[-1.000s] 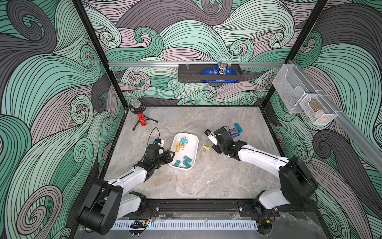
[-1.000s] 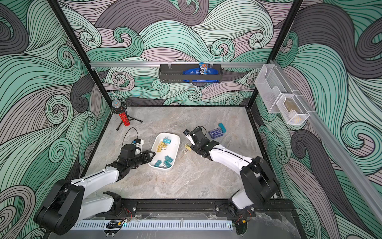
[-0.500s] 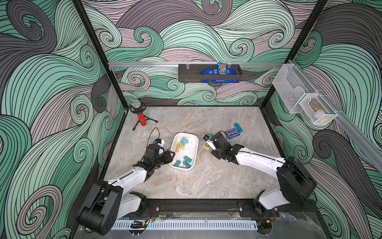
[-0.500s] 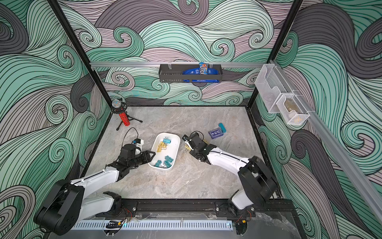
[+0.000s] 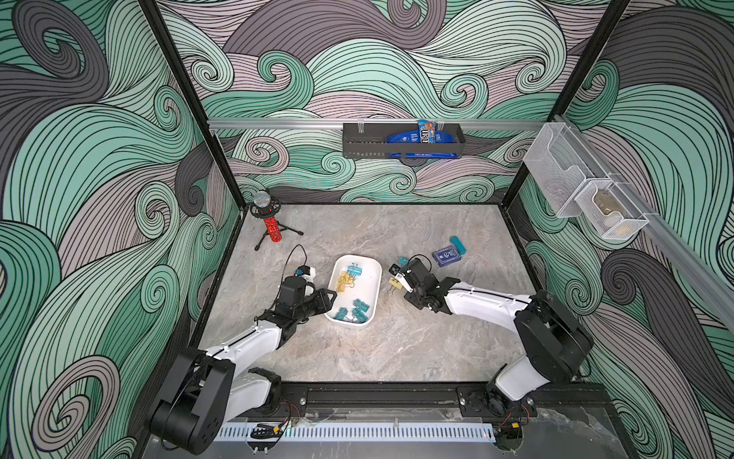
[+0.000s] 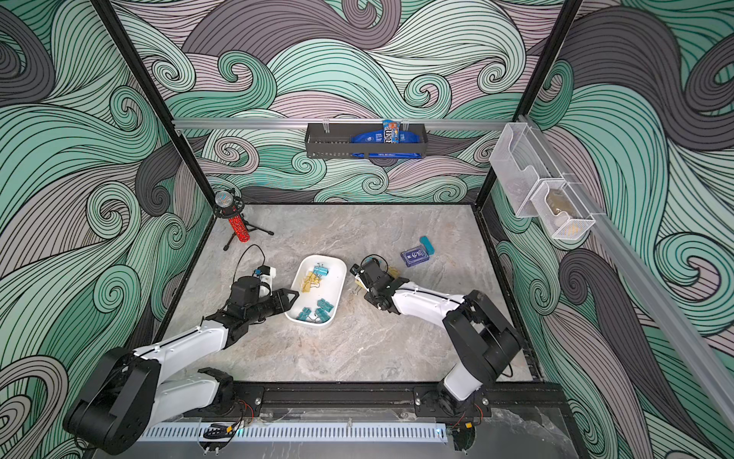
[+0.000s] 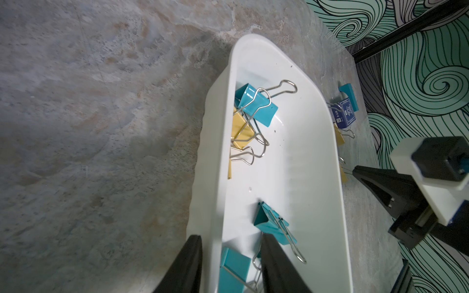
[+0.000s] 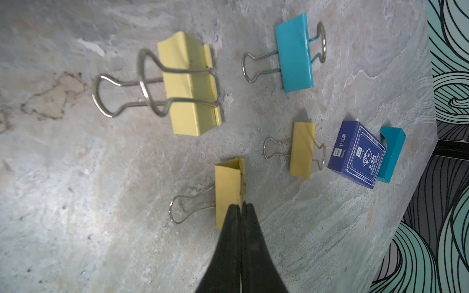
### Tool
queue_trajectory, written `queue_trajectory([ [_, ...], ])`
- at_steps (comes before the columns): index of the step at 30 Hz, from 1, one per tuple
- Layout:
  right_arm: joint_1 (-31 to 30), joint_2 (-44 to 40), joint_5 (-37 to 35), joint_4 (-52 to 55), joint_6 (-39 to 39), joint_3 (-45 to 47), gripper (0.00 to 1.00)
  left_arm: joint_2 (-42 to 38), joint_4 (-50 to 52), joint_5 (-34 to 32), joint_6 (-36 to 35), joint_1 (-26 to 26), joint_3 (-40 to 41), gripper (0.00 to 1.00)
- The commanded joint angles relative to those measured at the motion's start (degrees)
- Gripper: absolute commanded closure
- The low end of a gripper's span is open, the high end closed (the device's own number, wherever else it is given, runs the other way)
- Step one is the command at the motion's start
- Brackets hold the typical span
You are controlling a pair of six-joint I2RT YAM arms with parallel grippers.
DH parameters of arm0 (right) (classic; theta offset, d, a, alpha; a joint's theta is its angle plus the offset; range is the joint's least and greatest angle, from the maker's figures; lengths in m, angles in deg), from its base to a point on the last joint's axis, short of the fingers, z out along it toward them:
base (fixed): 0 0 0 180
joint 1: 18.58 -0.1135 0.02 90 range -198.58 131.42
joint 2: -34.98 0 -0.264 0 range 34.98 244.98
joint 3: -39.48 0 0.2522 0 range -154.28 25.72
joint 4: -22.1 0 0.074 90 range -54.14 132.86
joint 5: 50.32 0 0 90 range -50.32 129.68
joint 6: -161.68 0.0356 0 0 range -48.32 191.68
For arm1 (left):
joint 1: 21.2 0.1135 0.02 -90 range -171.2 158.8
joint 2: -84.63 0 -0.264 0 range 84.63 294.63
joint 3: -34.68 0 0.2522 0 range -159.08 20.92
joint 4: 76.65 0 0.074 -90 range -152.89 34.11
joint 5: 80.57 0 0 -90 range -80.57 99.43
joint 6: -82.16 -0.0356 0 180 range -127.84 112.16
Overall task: Take out the binder clips from the storage box
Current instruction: Place the binder clip at the center of the board.
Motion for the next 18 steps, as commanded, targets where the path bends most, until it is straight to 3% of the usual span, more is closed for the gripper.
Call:
queue_trajectory([
  [1,0.0,0.2,-0.4,0.3,1.0,-0.4,1.00,-1.4,-0.7,1.0,-0.1,0.2,-0.1,0.59],
  [11,-0.9,0.0,0.5,0.4,1.2,-0.9,0.82,-2.4,0.0,1.0,0.0,0.2,-0.1,0.59],
  [18,-2.0,-5.1,0.0,0.9,1.0,-2.1,0.66,-5.8,2.4,-0.1,0.0,0.3,-0.1,0.59],
])
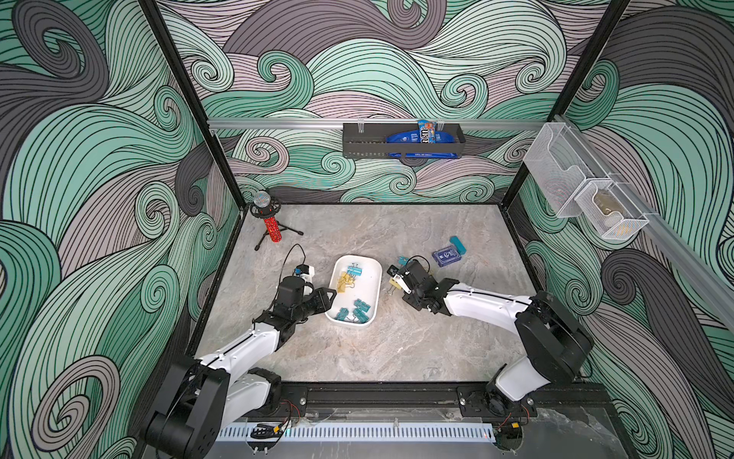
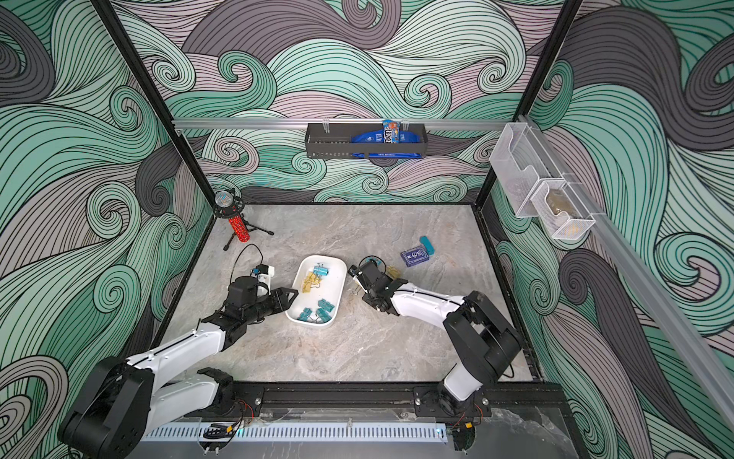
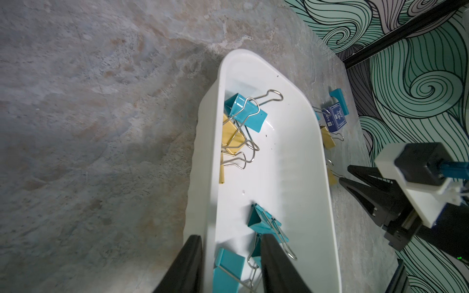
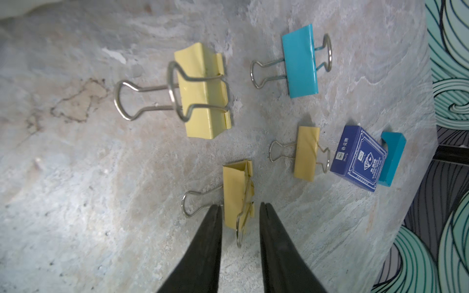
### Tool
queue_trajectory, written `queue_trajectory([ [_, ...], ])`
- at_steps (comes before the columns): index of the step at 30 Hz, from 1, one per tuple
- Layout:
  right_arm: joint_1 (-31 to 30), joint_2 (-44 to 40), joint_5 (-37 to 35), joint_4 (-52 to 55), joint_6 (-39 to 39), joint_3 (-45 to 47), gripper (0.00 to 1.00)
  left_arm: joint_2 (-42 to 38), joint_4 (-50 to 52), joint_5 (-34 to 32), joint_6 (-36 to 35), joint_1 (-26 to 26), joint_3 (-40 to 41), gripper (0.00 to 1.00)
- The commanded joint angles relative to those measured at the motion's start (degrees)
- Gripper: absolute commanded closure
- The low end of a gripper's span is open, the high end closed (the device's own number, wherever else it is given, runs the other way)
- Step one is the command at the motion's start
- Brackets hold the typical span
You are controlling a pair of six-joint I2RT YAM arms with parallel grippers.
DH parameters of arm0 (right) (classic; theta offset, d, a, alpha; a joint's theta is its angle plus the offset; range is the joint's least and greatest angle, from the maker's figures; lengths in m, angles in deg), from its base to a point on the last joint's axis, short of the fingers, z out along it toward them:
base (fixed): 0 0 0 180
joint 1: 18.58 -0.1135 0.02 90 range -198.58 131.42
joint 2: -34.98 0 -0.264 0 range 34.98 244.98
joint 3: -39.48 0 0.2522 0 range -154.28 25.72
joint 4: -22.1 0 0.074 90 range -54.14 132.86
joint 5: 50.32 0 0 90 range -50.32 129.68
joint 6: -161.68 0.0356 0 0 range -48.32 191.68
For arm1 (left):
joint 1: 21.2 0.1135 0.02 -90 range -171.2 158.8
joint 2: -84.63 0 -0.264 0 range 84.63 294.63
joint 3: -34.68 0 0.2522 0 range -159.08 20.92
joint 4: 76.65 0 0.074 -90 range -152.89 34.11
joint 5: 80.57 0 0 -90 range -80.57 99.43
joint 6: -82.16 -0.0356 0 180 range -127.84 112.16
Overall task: Take out the binder clips from the storage box
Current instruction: Place the binder clip at the center of the board, then pick up the binder clip from the storage box.
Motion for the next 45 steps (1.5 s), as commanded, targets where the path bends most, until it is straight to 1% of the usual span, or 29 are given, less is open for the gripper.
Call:
queue_trajectory([
  [1,-0.6,-4.9,-0.1,0.5,0.4,-2.4,0.64,-2.4,1.1,-0.1,0.0,0.3,-0.1,0.59],
  [4,-1.2,-8.0,2.9,0.5,0.4,-4.2,0.58,-3.7,2.1,-0.4,0.1,0.2,0.0,0.58],
  [8,-1.8,-10.4,12.7,-2.5,0.0,-6.3,0.57,-4.4,2.3,-0.7,0.4,0.2,0.5,0.58],
  [10,-2.0,-10.6,17.0,-5.5,-0.6,-6.3,0.57,-4.2,2.6,-0.8,0.4,0.3,0.5,0.58],
  [12,-2.1,-9.9,21.9,-8.6,-0.7,-6.5,0.60,-3.8,3.0,-0.7,0.4,0.2,0.2,0.58],
  [14,-2.0,-8.6,26.4,-10.8,-0.9,-6.9,0.63,-3.4,3.1,-0.7,0.3,0.3,0.1,0.58],
  [16,-2.1,-7.0,30.6,-13.5,-1.5,-6.8,0.64,-3.1,3.2,-0.8,0.2,0.3,0.1,0.58],
  [20,-2.1,-2.5,36.6,-15.3,-0.9,-9.0,0.67,-2.7,3.1,-0.8,0.1,0.2,0.2,0.57],
  [31,-2.1,10.6,44.4,-15.2,8.4,-17.5,0.68,-0.2,1.7,-0.6,-0.2,0.1,0.8,0.56],
  [35,-2.1,14.6,46.9,-15.2,11.8,-20.1,0.70,-0.2,1.5,-0.6,-0.3,0.1,0.9,0.58],
  [45,-2.2,21.8,49.9,-15.2,17.8,-25.3,0.73,-0.6,0.8,-0.4,0.1,0.0,1.8,0.59],
])
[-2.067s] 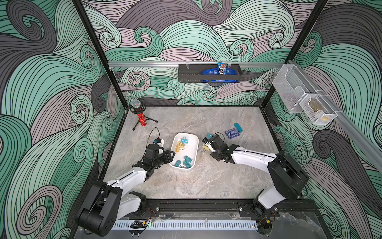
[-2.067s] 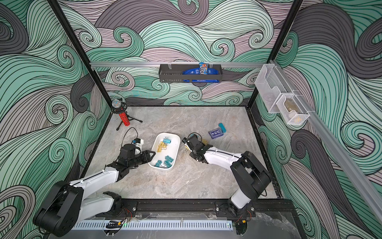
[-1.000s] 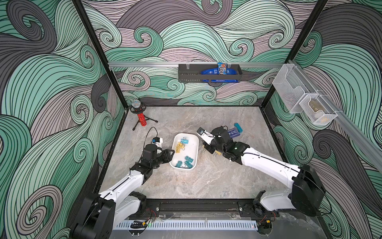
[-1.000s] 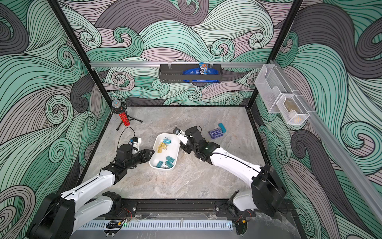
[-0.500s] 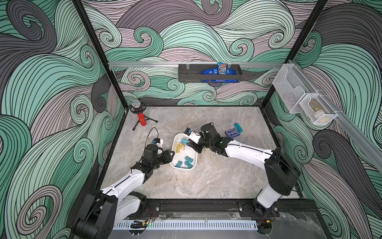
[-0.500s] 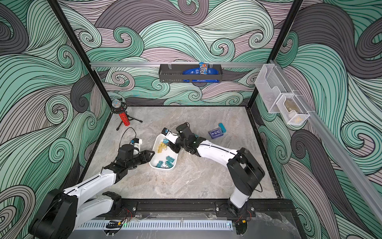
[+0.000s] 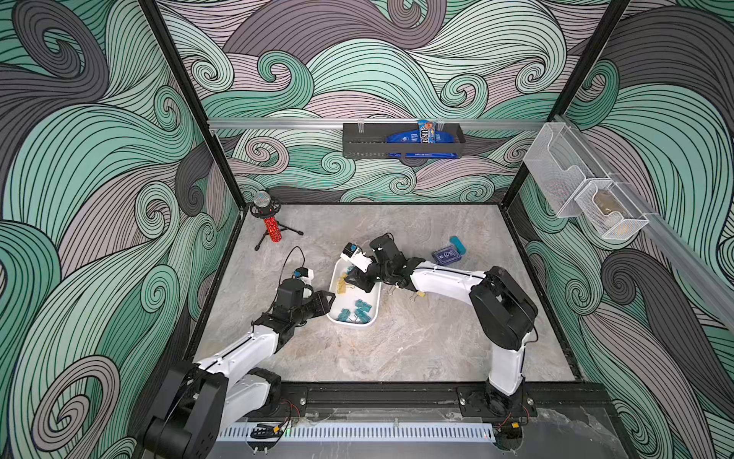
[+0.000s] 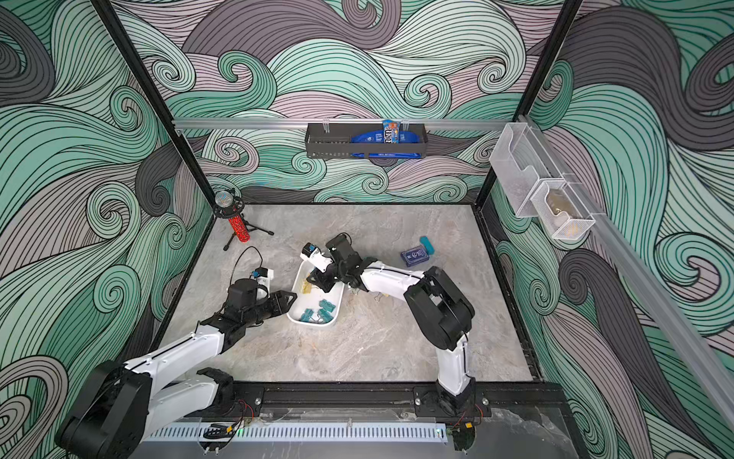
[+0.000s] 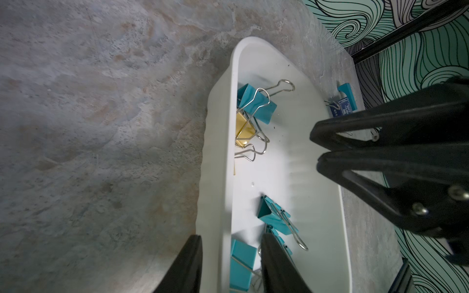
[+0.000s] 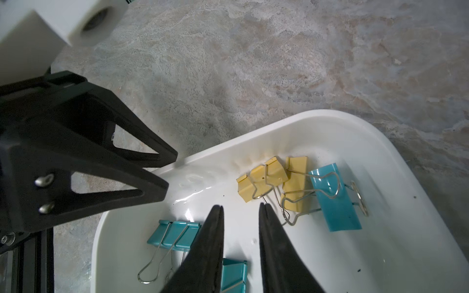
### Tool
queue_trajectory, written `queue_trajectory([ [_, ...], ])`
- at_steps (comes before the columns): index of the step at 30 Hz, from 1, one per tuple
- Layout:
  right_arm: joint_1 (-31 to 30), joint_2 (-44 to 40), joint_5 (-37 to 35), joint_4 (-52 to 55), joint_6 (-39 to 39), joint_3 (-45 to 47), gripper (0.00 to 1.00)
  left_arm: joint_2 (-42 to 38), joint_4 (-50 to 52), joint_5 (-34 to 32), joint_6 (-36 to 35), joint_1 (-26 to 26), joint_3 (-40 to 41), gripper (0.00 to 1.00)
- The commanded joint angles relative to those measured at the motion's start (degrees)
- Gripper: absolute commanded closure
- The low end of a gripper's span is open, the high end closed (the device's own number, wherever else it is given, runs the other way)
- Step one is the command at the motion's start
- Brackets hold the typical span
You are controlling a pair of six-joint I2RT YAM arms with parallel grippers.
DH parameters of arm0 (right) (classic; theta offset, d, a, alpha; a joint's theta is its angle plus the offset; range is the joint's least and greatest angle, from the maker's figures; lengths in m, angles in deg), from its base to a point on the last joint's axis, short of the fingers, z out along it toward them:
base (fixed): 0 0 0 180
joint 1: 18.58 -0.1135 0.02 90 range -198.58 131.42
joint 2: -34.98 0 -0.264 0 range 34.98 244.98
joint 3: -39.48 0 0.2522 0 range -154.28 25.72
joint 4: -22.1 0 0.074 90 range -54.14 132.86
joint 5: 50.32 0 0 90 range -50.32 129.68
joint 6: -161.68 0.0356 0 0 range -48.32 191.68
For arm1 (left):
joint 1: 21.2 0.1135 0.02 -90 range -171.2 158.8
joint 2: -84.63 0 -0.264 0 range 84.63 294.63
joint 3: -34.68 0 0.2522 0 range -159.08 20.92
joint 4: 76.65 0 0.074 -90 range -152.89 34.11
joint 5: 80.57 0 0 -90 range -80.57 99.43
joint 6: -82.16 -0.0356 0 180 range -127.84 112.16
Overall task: Take out the binder clips from the storage box
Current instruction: Pick up the binder clip from the storage box.
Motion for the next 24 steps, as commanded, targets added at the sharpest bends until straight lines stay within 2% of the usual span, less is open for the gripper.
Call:
queue_trajectory([
  [1,-0.3,1.7,2.3,-0.4,3.2,-1.9,0.73,0.0,-1.1,0.2,0.1,0.0,0.6,0.59],
  [24,-0.3,7.2,-2.0,2.0,5.1,-5.0,0.70,0.2,-1.8,0.6,0.8,-0.5,0.8,0.59],
])
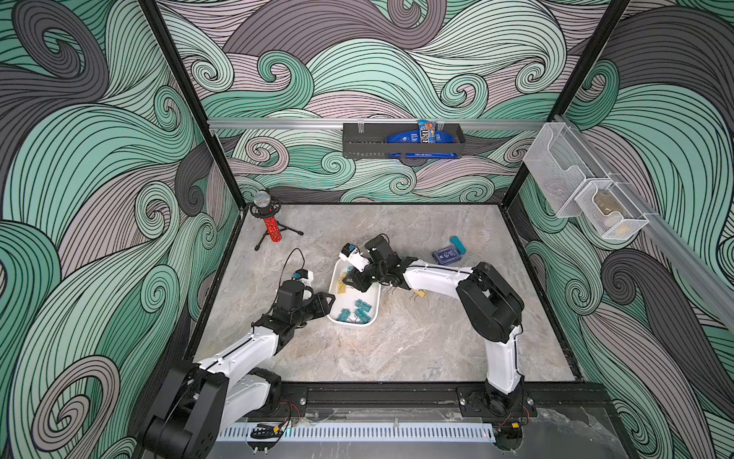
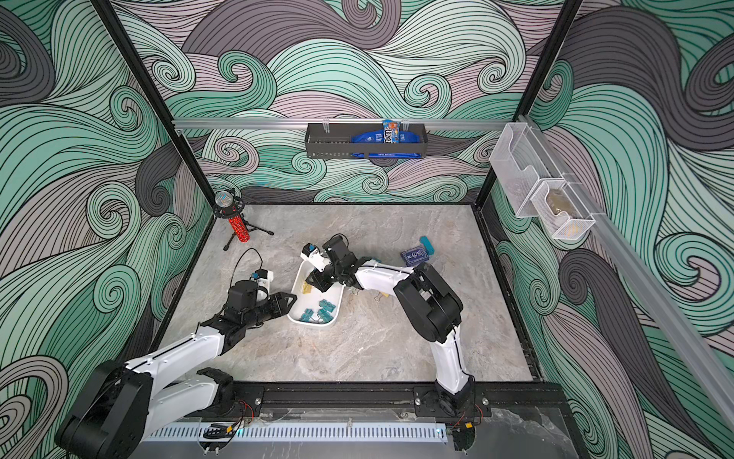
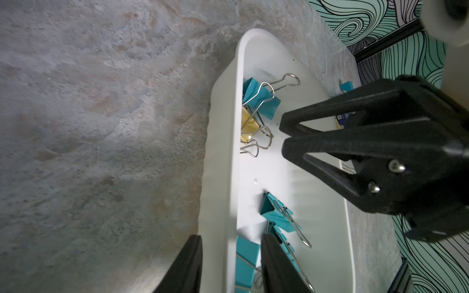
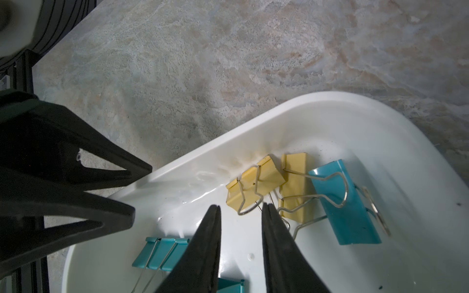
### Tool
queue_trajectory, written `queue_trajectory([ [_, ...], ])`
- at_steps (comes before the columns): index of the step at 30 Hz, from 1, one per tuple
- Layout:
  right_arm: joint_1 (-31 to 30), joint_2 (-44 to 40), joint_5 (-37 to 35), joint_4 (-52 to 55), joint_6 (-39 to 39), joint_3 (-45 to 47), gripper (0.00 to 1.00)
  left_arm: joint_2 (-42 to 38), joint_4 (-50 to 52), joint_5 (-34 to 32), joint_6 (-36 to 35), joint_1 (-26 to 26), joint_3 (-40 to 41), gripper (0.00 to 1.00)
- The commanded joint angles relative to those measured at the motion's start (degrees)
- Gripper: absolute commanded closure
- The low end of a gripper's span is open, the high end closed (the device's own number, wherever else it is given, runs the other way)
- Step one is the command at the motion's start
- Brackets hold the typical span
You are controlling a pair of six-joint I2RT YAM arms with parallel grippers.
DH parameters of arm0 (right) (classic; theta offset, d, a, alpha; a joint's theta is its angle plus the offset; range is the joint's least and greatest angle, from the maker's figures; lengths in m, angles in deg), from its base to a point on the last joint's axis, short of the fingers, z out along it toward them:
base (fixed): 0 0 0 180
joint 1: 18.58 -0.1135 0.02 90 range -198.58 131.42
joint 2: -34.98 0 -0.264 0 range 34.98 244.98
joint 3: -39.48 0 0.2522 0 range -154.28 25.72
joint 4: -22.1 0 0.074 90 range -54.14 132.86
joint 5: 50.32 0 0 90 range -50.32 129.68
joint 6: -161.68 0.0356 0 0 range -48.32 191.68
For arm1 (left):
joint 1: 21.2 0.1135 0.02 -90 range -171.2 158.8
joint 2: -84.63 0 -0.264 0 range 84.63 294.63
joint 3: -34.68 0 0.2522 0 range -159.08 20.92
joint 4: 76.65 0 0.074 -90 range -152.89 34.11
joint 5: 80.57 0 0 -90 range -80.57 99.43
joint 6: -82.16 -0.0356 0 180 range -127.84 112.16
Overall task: Take out the binder clips from the storage box
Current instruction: Pick up the binder clip from the storage box.
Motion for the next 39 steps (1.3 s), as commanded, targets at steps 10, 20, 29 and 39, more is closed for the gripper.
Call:
queue_trajectory([
  [10,-0.4,4.0,0.1,1.7,0.8,-2.7,0.72,0.3,-1.2,0.6,0.2,-0.5,-0.1,0.59],
  [20,-0.4,3.8,0.3,1.6,0.6,-3.4,0.82,0.6,-1.3,0.7,0.1,-0.5,-0.2,0.59],
  [29,-0.4,1.3,-0.3,1.6,0.2,-1.9,0.97,0.6,-1.3,0.6,0.1,-0.5,-0.2,0.59],
  [39,-0.5,-3.9,0.8,1.6,0.2,-0.3,1.00,0.1,-0.2,-0.1,-0.3,-0.6,-0.7,0.58],
])
